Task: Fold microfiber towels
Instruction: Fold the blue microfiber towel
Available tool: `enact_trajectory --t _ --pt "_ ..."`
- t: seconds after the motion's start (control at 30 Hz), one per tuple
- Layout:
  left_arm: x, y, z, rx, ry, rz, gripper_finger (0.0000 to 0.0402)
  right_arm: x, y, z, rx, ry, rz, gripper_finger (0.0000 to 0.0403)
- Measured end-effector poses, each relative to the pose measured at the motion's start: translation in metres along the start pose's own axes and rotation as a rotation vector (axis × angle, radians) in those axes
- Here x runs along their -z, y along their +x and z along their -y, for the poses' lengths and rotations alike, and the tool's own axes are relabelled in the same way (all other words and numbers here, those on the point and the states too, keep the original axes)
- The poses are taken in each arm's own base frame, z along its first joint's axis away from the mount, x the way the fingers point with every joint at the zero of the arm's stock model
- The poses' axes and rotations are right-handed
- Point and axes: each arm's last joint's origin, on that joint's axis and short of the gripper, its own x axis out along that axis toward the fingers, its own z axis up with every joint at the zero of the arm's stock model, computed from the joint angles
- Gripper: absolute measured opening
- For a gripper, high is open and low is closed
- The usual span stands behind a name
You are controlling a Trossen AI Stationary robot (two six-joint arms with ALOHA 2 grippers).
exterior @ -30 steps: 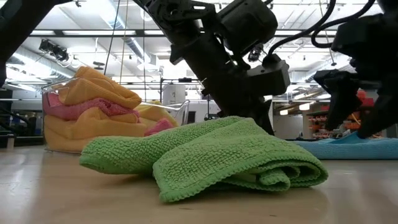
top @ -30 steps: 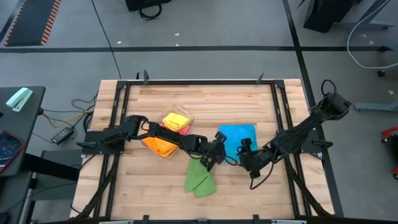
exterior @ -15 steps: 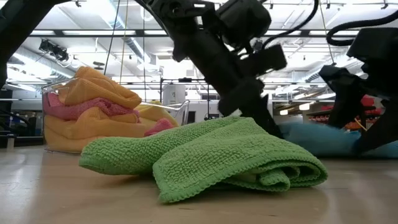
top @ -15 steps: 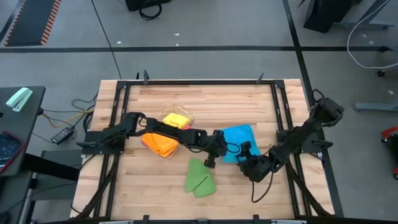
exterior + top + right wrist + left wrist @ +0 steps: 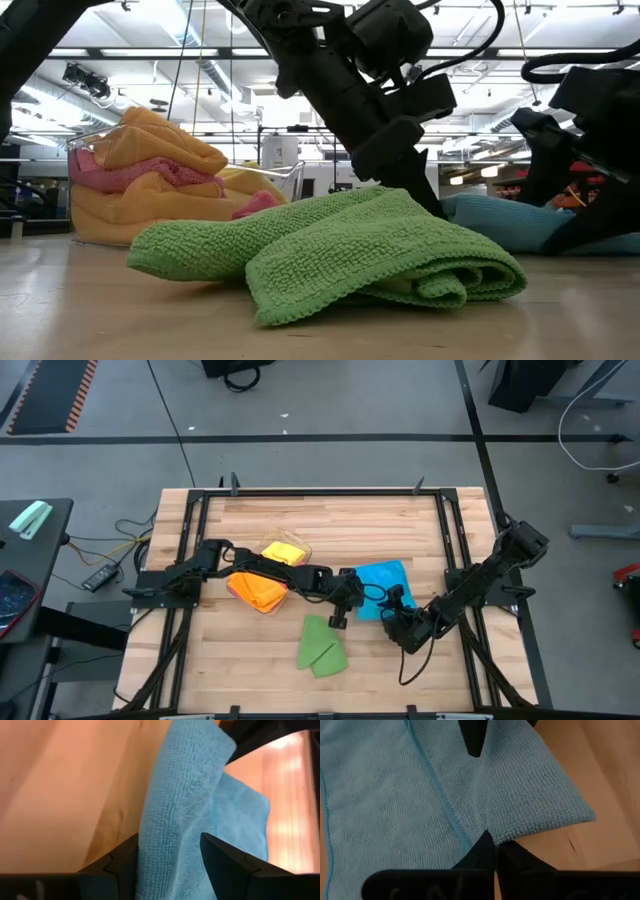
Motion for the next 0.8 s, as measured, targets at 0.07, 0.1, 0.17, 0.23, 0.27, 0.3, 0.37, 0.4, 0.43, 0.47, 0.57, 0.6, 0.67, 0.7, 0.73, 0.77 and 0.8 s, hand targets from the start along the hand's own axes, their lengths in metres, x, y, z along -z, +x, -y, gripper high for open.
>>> enact_trajectory --t 0.07,0.1,0.17,0.23,0.27,0.3,0.37,0.4,0.43,0.47,0.57,0.6,0.67,0.7,0.73,0.77,0.8 --pt "0.0 0.0 0.0 -0.001 -0.002 0.001 0.0014 0.001 0.001 0.0 0.006 -0.009 -0.008 0.0201" --pt "0.0 0.0 0.0 -0.001 -0.006 0.001 0.002 0.002 0.001 0.0 0.007 -0.013 -0.013 0.0194" --pt "0.0 0.0 0.0 -0.001 -0.016 0.0 0.003 0.002 0.001 -0.001 0.005 -0.011 -0.016 0.0172" --pt "0.0 -0.001 0.0 -0.001 -0.019 -0.002 0.0037 0.002 0.001 -0.001 -0.013 -0.01 -0.018 0.0143" --pt "0.0 -0.001 0.001 0.001 -0.017 -0.001 0.0039 0.001 0.001 -0.001 -0.029 -0.005 -0.014 0.0127" --pt "-0.001 -0.001 0.002 0.003 -0.015 -0.001 0.0043 0.001 0.001 -0.001 -0.046 -0.003 -0.013 0.0109" --pt "-0.001 -0.001 0.006 0.008 -0.003 0.0 0.0052 0.0 0.0 -0.002 -0.081 0.003 -0.011 0.0076" --pt "-0.002 -0.001 0.009 0.012 0.013 -0.002 0.0058 0.0 -0.001 -0.002 -0.1 0.004 -0.012 0.0059" --pt "-0.002 -0.002 0.013 0.017 0.026 -0.006 0.0065 0.0 -0.002 -0.002 -0.118 0.005 -0.012 0.0047" --pt "-0.002 -0.004 0.016 0.024 0.039 -0.016 0.0072 0.0 -0.002 -0.002 -0.137 0.007 -0.01 0.0037" --pt "-0.006 -0.014 0.025 0.045 0.077 -0.034 0.0091 -0.002 -0.007 -0.001 -0.217 0.019 -0.004 0.0019" --pt "-0.006 -0.017 0.028 0.053 0.082 -0.043 0.0097 -0.002 -0.009 0.0 -0.249 0.028 -0.002 0.0016" --pt "-0.008 -0.023 0.032 0.064 0.085 -0.056 0.0105 -0.004 -0.014 0.002 -0.322 0.054 0.0 0.0013" --pt "-0.008 -0.026 0.033 0.067 0.085 -0.068 0.0107 -0.005 -0.018 0.004 -0.36 0.071 0.002 0.0013" --pt "-0.009 -0.029 0.034 0.069 0.076 -0.068 0.0108 -0.007 -0.021 0.005 -0.392 0.09 0.008 0.0013" --pt "-0.011 -0.031 0.036 0.069 0.074 -0.061 0.0109 -0.009 -0.025 0.007 -0.425 0.11 0.009 0.0013" --pt "-0.012 -0.033 0.035 0.068 0.071 -0.06 0.0109 -0.01 -0.028 0.008 -0.457 0.13 0.009 0.0012"
